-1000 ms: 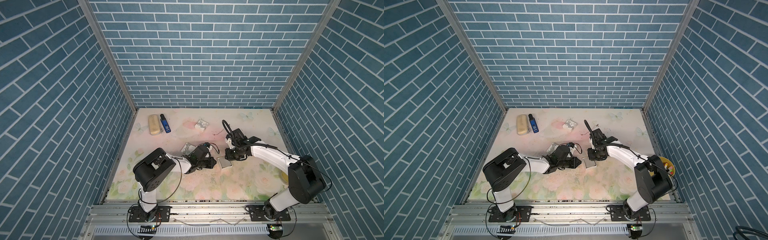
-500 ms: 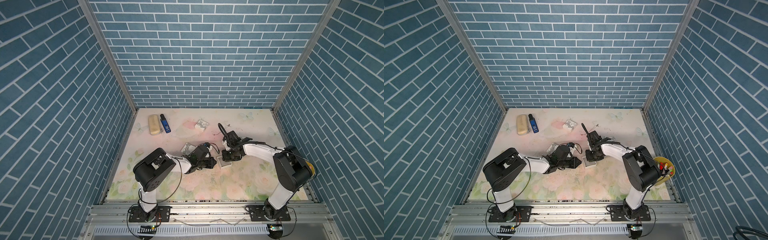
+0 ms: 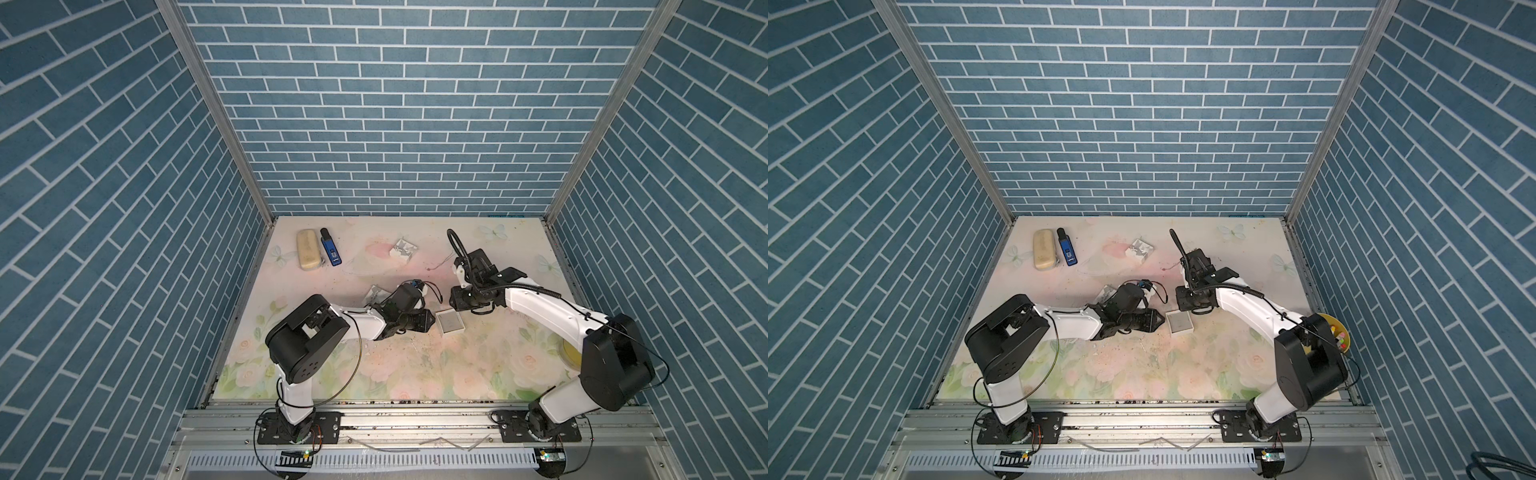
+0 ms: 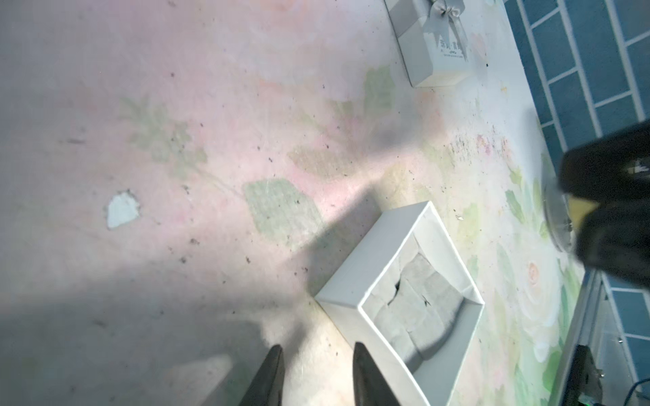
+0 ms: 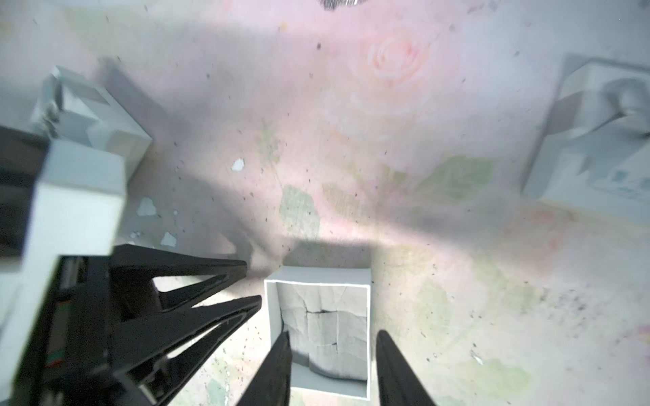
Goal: Take the necklace out of the lift-off lid jewelry box
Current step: Place the inner lining in the jewelry box, then pick up the lid from the center of the board.
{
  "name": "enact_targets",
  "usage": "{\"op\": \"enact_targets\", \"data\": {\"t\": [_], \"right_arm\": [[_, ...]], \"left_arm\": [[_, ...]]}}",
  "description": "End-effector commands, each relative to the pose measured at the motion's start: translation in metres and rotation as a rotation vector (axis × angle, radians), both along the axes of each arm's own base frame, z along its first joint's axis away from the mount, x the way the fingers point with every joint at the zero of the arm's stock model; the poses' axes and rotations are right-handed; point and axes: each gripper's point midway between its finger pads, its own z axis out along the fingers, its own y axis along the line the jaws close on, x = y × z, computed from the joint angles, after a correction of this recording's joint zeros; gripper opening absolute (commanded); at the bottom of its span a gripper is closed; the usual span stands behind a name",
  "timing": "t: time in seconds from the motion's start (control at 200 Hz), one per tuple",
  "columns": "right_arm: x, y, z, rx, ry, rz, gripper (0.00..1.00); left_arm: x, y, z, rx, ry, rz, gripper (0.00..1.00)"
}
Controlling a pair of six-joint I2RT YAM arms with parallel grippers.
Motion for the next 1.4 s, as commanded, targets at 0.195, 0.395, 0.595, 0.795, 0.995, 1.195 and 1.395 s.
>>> {"op": "enact_targets", "data": {"t": [0.195,0.395,0.595,0.795,0.995,1.195,1.395], "right_arm": [[0.05,-0.079,0.004,-0.049,0.026,-0.179,0.91],[0.084,-0.094,-0.012,-0.019,0.067,-0.207,0.99],[0.107,-0.102,-0.039,-0.037,0.139,-0.191,0.99],[0.12,-0.116,-0.053,-0.088,0.157,-0.22,0.99],[0.127,-0.116,-0.068,-0.074,0.196,-0.211,0.98],[0.128,-0.11,-0.082,-0.052,0.23,-0.187,0.89],[0.126,-0.109,-0.087,-0.053,0.245,-0.18,0.81]], "left_arm": [[0.035,-0.014,0.048,0.093,-0.203,-0.083,0.69],[0.057,-0.04,0.063,0.106,-0.273,-0.141,0.76],[0.07,-0.057,0.069,0.099,-0.307,-0.178,0.76],[0.077,-0.067,0.064,0.11,-0.318,-0.208,0.75],[0.079,-0.074,0.056,0.099,-0.307,-0.223,0.74],[0.08,-0.074,0.049,0.093,-0.29,-0.222,0.73],[0.08,-0.07,0.048,0.092,-0.282,-0.213,0.71]]}}
